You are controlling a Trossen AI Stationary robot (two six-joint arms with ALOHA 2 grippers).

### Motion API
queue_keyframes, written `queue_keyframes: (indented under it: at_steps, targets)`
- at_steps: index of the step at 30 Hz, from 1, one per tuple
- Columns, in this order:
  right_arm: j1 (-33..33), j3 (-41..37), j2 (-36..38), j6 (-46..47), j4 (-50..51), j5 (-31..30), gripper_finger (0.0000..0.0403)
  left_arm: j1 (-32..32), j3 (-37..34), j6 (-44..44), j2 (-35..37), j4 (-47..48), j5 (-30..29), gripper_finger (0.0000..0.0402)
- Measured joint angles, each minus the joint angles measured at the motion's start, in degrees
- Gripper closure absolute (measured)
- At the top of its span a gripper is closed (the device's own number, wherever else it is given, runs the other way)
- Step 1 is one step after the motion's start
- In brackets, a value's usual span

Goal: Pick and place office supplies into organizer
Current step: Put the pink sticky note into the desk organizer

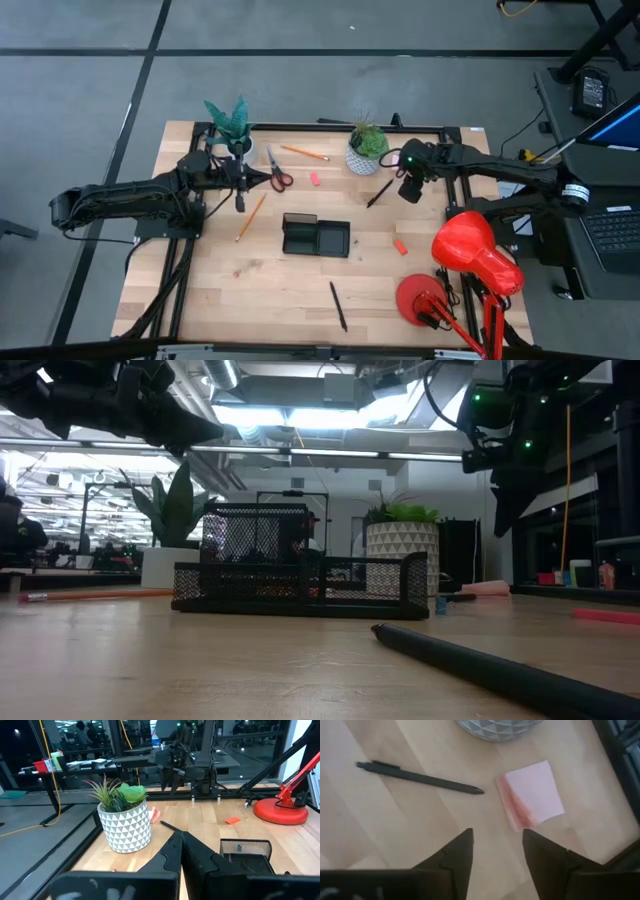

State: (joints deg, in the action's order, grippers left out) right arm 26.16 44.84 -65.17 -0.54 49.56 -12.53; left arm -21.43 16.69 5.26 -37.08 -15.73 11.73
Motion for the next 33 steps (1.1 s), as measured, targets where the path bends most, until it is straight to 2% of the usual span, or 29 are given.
queue_keyframes:
  at_steps: [5, 9, 12, 22, 33]
  targets:
    - [3.85, 0.0, -0.87, -4.58, -0.55, 0.18, 0.0212, 0.0, 0.0, -2.58, 0.0, -2.11, 0.0, 0.0396]
    - [6.63, 0.0, -3.51, -10.0, -1.2, 3.97, 0.0216, 0.0, 0.0, -5.38, 0.02, -3.54, -0.02, 0.0396]
    - [8.14, 0.0, -6.41, -14.56, -2.29, 4.58, 0.0219, 0.0, 0.0, -5.11, 0.0, -3.51, -0.02, 0.0396]
    - [11.4, -0.02, -14.62, -19.51, -6.72, 4.2, 0.022, 0.0, 0.0, 0.17, 0.0, -3.36, -0.02, 0.0396]
    - [12.4, -0.04, -15.93, -22.47, -9.8, 3.01, 0.022, 0.0, 0.0, -0.12, 0.0, -2.12, -0.04, 0.0395]
